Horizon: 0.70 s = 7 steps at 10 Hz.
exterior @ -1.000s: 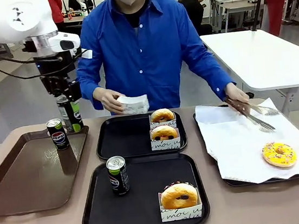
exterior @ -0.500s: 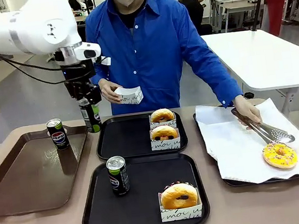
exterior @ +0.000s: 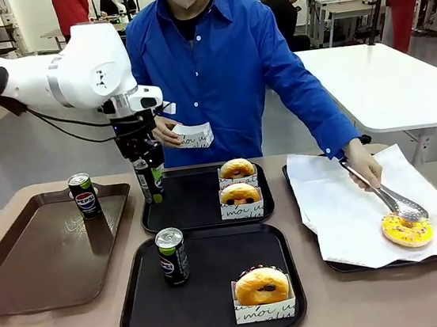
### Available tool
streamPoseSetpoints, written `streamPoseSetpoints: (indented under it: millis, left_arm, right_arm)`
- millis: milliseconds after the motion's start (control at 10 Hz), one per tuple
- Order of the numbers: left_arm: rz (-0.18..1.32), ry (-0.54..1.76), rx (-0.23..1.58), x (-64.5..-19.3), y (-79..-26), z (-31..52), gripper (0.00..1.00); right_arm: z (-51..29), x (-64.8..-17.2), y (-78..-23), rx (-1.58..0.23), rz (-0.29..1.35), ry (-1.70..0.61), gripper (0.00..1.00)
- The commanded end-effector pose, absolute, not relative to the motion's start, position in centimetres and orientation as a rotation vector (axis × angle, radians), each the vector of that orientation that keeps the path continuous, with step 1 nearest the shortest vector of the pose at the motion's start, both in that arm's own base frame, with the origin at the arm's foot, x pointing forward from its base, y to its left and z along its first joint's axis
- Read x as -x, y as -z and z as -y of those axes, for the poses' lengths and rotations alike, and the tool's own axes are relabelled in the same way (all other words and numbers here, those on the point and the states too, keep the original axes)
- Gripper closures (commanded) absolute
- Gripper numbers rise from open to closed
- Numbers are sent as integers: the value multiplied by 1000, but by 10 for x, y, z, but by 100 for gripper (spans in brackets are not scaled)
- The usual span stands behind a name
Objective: Set up donuts and drinks on trays.
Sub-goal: Pick up one Pepsi coke from the Handle tray and place it on the Flat Tray without a Pepsi coke.
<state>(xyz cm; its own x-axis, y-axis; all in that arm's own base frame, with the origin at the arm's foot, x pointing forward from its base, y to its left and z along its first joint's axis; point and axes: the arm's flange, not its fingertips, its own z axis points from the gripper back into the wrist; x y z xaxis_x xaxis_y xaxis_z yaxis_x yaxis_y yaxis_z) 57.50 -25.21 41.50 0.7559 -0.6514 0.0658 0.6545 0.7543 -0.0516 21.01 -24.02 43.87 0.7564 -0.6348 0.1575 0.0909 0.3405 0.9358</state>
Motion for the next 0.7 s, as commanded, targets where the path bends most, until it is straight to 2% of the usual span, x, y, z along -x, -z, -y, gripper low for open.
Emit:
streamPoseSetpoints:
  millis: [0,100,200,500,600]
  left_arm:
    - [34,738,81,-571,-407,254,42]
    - [34,745,78,-569,-402,256,42]
    - [37,751,82,-569,-401,256,0]
    - [73,750,62,-555,-425,256,0]
    - [97,739,29,-545,-436,256,11]
  right_arm:
    - [241,-213,-438,-1158,590,491,0]
    - [241,-213,-438,-1158,590,491,0]
    - [241,-213,-438,-1158,590,491,0]
    - [241,-213,-438,-1158,590,491,0]
    - [241,-213,-438,-1158,590,491,0]
